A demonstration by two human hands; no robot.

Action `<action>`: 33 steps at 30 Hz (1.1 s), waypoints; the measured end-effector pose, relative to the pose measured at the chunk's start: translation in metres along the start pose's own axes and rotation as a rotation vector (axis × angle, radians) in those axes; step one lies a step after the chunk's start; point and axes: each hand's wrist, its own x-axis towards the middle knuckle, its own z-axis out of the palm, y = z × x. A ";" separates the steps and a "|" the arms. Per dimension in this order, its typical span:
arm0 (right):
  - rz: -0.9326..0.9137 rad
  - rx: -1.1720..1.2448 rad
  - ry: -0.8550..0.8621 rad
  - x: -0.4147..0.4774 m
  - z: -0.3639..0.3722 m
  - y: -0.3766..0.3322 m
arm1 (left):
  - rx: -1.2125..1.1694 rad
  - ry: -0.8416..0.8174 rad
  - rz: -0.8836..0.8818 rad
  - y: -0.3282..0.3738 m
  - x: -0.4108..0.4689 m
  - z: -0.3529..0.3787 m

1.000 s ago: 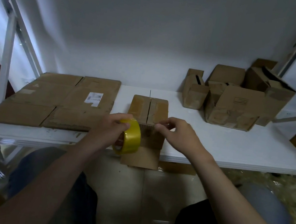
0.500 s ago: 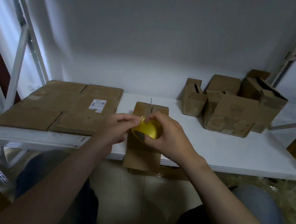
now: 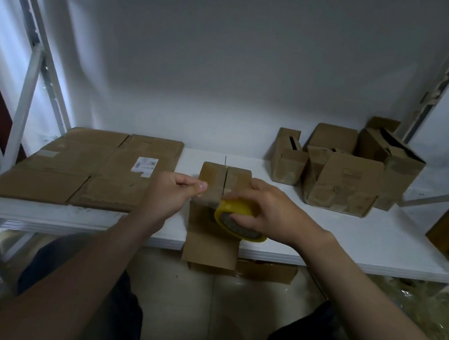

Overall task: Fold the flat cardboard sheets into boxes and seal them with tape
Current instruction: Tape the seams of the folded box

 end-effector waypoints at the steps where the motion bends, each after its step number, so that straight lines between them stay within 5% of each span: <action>1: -0.032 0.023 0.045 -0.003 0.001 0.004 | -0.014 0.008 -0.010 0.002 0.000 -0.001; 9: -0.013 -0.021 0.033 -0.028 -0.002 0.056 | -0.041 0.178 -0.061 -0.029 0.031 -0.027; 33: 0.043 -0.023 -0.030 0.008 0.056 0.130 | -0.111 0.248 -0.205 -0.125 0.084 0.030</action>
